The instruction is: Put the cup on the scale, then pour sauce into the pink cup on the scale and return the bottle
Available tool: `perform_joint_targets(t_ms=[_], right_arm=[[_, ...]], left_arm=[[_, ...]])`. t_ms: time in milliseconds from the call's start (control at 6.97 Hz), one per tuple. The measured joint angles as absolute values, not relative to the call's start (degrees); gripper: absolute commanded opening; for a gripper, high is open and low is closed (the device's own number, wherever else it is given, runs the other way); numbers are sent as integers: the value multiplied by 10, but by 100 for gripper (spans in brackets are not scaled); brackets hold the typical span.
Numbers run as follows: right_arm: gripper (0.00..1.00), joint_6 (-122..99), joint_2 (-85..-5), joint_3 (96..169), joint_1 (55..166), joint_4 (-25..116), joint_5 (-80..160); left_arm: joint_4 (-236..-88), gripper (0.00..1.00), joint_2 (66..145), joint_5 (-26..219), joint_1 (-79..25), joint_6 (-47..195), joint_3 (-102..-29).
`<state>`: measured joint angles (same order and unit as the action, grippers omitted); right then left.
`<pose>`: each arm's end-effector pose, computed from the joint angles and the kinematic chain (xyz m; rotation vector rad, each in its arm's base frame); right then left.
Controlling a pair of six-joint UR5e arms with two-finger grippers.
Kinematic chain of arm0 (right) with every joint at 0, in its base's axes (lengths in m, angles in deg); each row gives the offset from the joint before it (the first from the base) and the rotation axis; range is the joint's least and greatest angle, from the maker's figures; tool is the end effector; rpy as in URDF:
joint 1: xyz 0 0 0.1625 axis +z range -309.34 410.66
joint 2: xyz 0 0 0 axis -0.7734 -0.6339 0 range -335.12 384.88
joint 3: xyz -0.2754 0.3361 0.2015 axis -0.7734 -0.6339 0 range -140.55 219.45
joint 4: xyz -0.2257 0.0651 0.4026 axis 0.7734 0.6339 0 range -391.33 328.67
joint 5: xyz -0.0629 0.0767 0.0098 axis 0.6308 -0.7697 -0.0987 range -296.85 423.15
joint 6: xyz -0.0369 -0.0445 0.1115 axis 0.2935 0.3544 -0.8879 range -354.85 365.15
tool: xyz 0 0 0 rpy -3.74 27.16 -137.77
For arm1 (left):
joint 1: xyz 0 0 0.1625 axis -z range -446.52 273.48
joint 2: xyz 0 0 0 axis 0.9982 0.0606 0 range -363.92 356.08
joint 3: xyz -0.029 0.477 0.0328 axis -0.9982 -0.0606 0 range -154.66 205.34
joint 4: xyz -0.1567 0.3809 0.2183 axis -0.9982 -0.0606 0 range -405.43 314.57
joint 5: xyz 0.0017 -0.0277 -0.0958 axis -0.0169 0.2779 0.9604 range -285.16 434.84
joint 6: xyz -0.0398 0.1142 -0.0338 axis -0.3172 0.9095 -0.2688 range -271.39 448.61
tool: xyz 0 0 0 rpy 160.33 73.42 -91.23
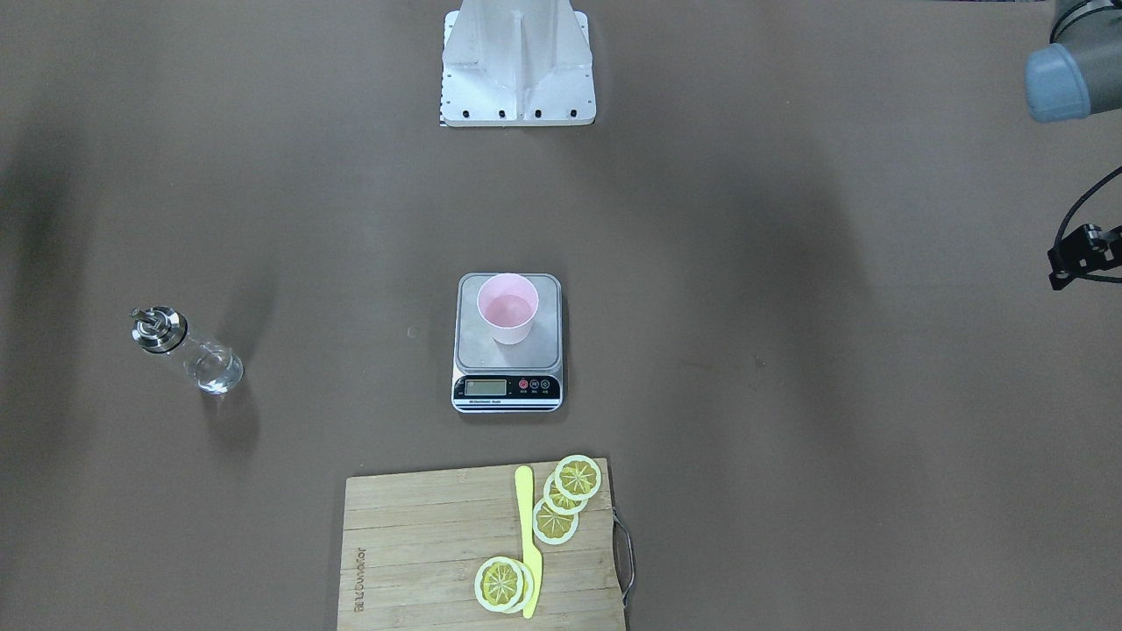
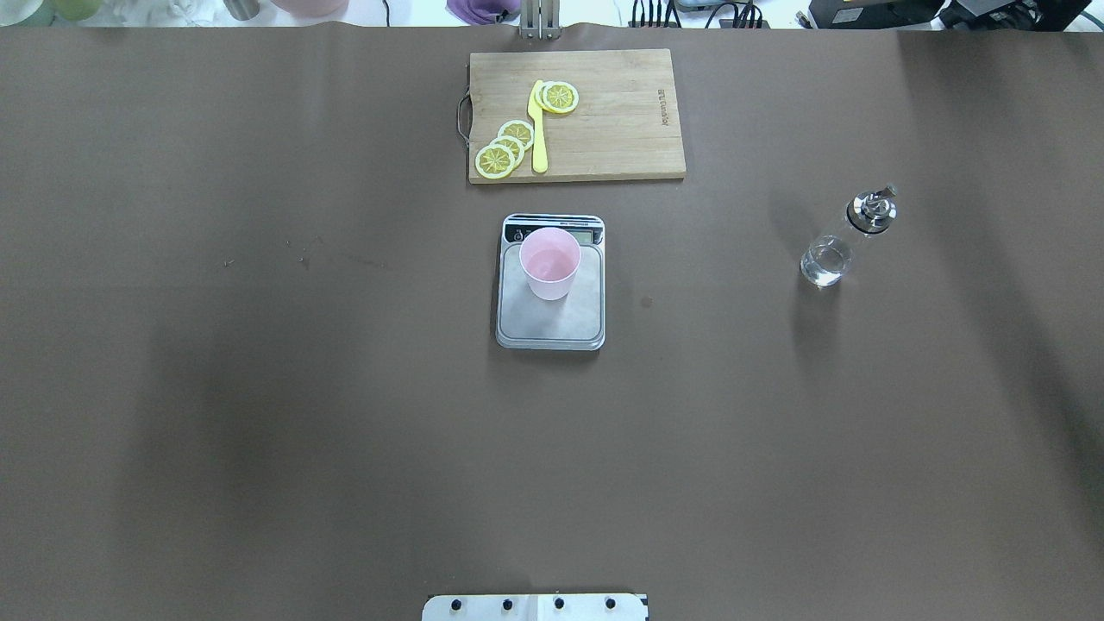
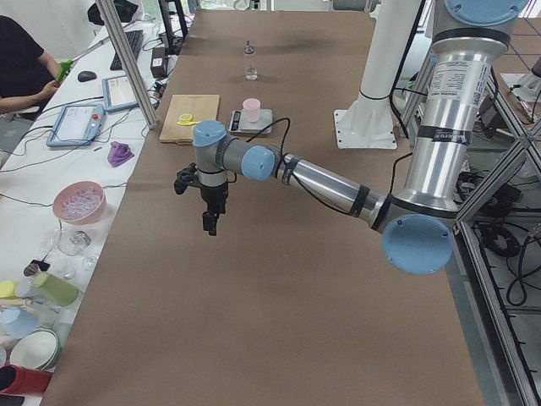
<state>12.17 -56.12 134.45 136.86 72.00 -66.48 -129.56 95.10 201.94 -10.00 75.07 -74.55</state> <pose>0.0127 -0.6113 0.6231 0.0305 -0.6921 -0.1854 0.0878 -0.6140 0.5659 0.0631 0.6780 0.0726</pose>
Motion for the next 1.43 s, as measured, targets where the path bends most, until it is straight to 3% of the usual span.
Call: perform_joint_targets(t_ms=[287, 717, 1434], right_arm=[[100, 184, -560, 1370, 1370, 794, -673], [100, 218, -569, 1351, 1390, 804, -713], [100, 200, -594, 1340, 1406, 803, -730]], left_arm=[[-1287, 99, 929, 2089, -33, 822, -720], [-1198, 99, 899, 2099, 62, 978, -701], [-1253, 99, 850, 2102, 72, 979, -686]])
